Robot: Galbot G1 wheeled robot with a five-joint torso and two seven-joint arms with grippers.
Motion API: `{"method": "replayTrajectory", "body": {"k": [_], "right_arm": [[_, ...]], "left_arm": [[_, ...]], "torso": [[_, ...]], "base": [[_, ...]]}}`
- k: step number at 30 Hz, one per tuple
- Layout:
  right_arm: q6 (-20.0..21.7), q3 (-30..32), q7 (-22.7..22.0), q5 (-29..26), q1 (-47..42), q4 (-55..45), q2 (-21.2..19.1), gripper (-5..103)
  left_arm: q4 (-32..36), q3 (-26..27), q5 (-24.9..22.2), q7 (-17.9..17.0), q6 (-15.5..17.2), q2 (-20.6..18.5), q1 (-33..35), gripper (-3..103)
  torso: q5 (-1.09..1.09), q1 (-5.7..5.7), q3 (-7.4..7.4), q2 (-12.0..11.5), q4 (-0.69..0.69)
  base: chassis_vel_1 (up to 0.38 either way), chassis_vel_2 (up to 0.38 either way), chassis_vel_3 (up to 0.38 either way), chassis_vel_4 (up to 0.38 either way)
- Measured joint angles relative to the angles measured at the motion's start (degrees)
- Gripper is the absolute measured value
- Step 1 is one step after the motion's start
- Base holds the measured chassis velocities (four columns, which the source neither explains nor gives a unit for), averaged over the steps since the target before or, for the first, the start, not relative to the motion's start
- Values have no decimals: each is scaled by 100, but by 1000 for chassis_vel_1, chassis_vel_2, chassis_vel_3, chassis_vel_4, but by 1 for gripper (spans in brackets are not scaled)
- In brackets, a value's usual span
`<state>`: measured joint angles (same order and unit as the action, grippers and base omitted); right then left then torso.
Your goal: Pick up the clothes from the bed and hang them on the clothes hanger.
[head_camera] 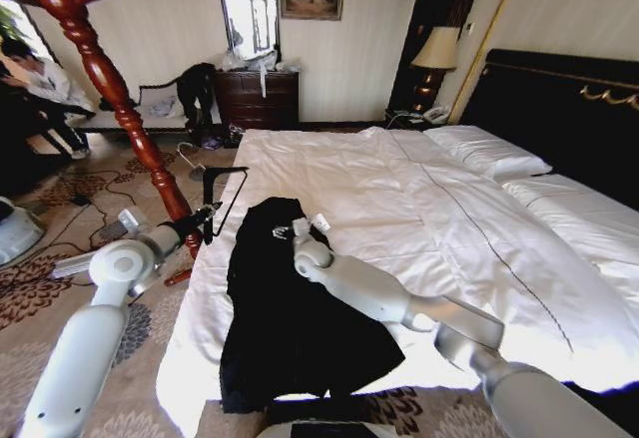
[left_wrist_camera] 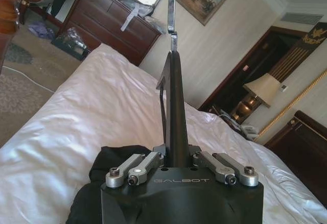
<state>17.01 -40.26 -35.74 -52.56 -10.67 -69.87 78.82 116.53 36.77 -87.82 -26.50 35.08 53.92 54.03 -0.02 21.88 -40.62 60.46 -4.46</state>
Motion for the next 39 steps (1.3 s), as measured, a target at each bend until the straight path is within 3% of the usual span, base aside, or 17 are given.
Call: {"method": "replayTrajectory", "body": {"k": [3, 10, 15, 18, 21, 24, 27, 29, 30, 34, 36, 39], "right_arm": [[28, -30, 56, 12, 27, 249, 95, 100], [52, -295, 274, 779, -116, 920, 173, 101], [40, -338, 403, 1014, -226, 1121, 171, 82], [79, -348, 394, 1005, -251, 1159, 180, 77], [142, -348, 301, 985, -256, 1229, 214, 61], [147, -322, 258, 987, -255, 1259, 225, 55], [83, -260, 261, 994, -244, 1320, 215, 39], [62, -251, 275, 998, -244, 1333, 214, 39], [-40, -206, 363, 1004, -244, 1386, 207, 28], [-306, -98, 596, 976, -247, 1477, 186, 17], [-521, -18, 800, 910, -249, 1536, 149, 6], [-673, 43, 994, 836, -253, 1587, 106, 1]], "left_arm": [[84, 17, 4, -30, 14, 23, 39, 18], [392, 204, -48, -94, 38, 6, 269, 18], [539, 340, -59, -101, 43, -21, 449, 18], [565, 371, -51, -101, 53, 5, 511, 18], [562, 375, 5, -102, 55, 21, 554, 18], [558, 377, 15, -107, 55, 17, 570, 18], [562, 395, 14, -116, 57, 4, 632, 18], [562, 396, 16, -117, 58, 5, 645, 18], [563, 404, 27, -121, 61, 19, 700, 18], [561, 426, 93, -121, 61, 68, 866, 18], [549, 445, 178, -86, 62, 103, 1002, 18], [516, 446, 236, -66, 62, 124, 1070, 18]], "torso": [[1, 0, 0, 0, -1], [1, 0, 0, 0, -1], [2, 0, 1, 0, 0], [2, -1, 0, 0, 1], [2, 0, 1, 0, 0], [2, -1, 0, 0, 0], [2, 0, 1, 0, 0], [2, -1, 0, 0, 0], [2, 0, 1, 0, -1], [2, 0, 0, 0, 1], [2, -1, 0, 0, 0], [2, 0, 0, 0, 1]], "base": [[0, 0, 0, 0], [0, 0, 0, 0], [0, 0, 0, 0], [0, 0, 0, 0], [0, 0, 0, 0], [0, 0, 0, 0], [0, 0, 0, 0], [0, 0, 0, 0], [0, 0, 0, 0], [0, 0, 0, 0], [0, 0, 0, 0], [0, 0, 0, 0]]}}
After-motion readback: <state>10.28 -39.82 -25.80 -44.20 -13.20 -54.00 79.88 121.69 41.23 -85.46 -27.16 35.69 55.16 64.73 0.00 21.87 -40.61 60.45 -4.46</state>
